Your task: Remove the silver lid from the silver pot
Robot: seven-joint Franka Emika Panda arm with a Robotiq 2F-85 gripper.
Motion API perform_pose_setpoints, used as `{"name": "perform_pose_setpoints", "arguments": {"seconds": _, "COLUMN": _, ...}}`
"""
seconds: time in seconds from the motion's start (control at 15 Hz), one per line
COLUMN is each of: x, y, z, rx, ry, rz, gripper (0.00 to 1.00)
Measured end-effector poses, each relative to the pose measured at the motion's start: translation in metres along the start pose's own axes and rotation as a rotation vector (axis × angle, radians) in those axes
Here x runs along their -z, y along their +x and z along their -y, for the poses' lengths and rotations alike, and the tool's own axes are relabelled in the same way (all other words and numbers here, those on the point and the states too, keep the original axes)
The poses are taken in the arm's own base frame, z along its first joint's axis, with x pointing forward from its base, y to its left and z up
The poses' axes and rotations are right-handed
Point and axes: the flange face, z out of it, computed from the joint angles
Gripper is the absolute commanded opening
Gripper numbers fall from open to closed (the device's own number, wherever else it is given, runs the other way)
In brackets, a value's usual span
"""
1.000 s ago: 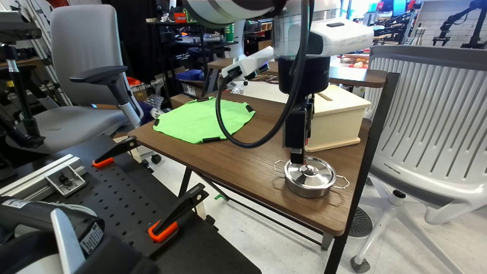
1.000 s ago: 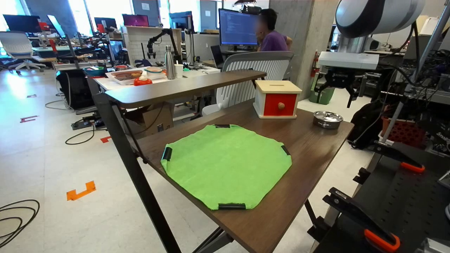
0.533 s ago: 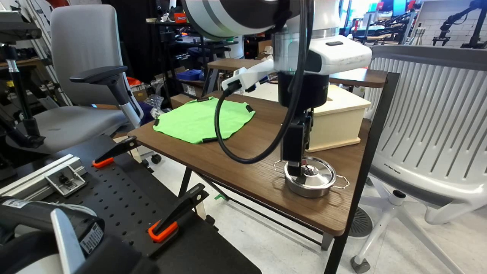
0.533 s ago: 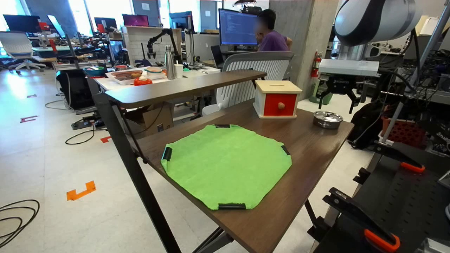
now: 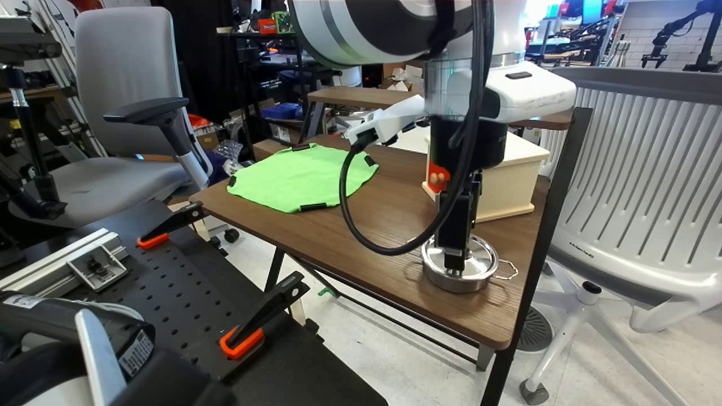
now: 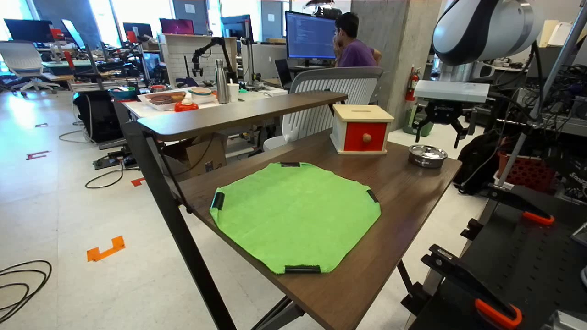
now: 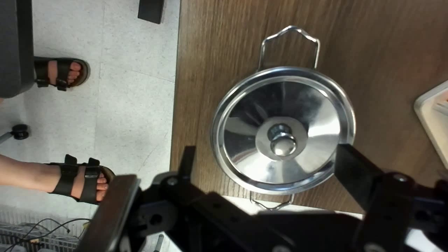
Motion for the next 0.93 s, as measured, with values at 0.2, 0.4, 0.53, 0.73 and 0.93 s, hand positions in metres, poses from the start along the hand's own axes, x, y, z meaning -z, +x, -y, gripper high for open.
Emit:
{"name": "perform_pose_setpoints", "arguments": {"seconds": 0.2, "x": -0.003, "y": 0.002, "z": 0.003, "rx": 0.001, "ry": 0.001, "rz": 0.000, "gripper": 0.62}}
{"name": "perform_pose_setpoints", "arguments": {"seconds": 0.4, "x": -0.009, "y": 0.002, "z": 0.004, "rx": 0.018, "ry": -0.006, "rz": 0.001, "gripper": 0.39}}
{"name": "perform_pose_setpoints", "arguments": {"seconds": 0.53, "x": -0.011, "y": 0.003, "z": 0.006, "rx": 0.029, "ry": -0.007, "rz": -0.002, "gripper": 0.24}}
{"name": "perform_pose_setpoints", "arguments": {"seconds": 0.73, "x": -0.008, "y": 0.005, "z": 0.012, "rx": 0.047, "ry": 0.002, "rz": -0.008, "gripper": 0.00}}
{"name": "perform_pose_setpoints", "arguments": {"seconds": 0.93, "x": -0.007, "y": 0.005, "z": 0.014, "rx": 0.065, "ry": 0.006, "rz": -0.010, "gripper": 0.05}}
